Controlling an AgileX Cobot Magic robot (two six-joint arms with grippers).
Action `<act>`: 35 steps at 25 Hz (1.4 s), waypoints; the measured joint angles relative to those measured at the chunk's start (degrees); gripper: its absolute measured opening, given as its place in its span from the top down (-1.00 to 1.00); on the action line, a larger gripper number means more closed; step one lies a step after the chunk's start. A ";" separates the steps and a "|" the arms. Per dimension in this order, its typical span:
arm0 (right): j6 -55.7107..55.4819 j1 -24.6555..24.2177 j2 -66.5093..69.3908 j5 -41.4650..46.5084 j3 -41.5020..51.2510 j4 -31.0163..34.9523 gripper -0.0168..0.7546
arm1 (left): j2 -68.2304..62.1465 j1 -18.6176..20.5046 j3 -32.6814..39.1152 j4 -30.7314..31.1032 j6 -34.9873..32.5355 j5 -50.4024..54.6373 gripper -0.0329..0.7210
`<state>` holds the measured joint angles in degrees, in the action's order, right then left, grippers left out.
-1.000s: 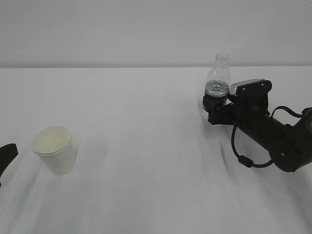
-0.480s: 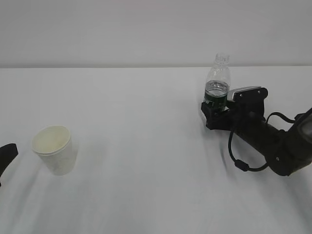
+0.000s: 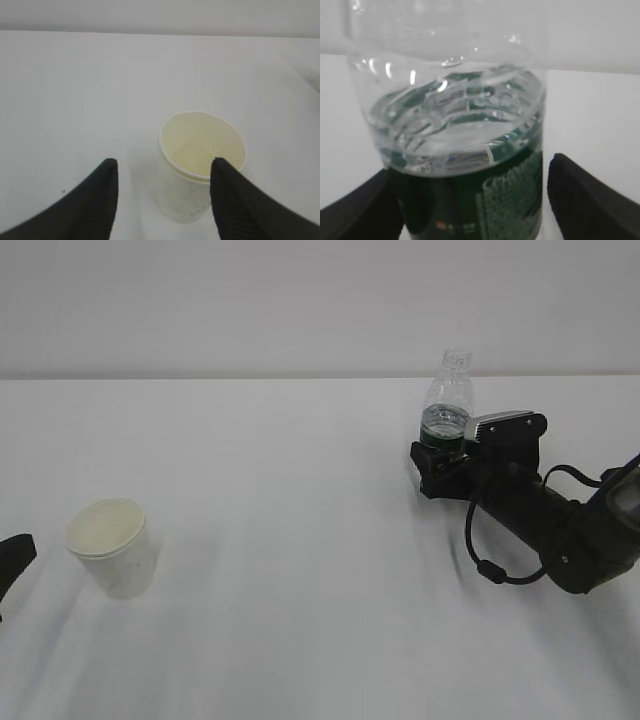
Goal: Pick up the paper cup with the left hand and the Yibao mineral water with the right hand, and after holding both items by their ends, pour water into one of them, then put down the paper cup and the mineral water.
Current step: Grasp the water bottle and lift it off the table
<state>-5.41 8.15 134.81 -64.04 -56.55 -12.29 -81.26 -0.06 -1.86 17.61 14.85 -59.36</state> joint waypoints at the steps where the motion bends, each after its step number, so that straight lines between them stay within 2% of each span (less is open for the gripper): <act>1: 0.00 0.00 0.00 0.00 0.00 0.00 -0.68 | 0.00 0.00 0.00 -0.03 0.00 0.00 -0.19; 17: 0.00 0.00 0.09 0.22 -1.01 0.00 -0.66 | 0.00 0.00 0.00 -0.03 -0.04 0.00 -0.18; 35: 0.00 0.00 0.09 0.34 -1.01 0.00 -0.38 | 0.00 0.00 0.00 -0.03 -0.41 0.11 -0.18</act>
<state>-5.41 8.15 134.90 -63.69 -57.56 -12.29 -81.26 -0.06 -1.86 17.58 14.43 -59.25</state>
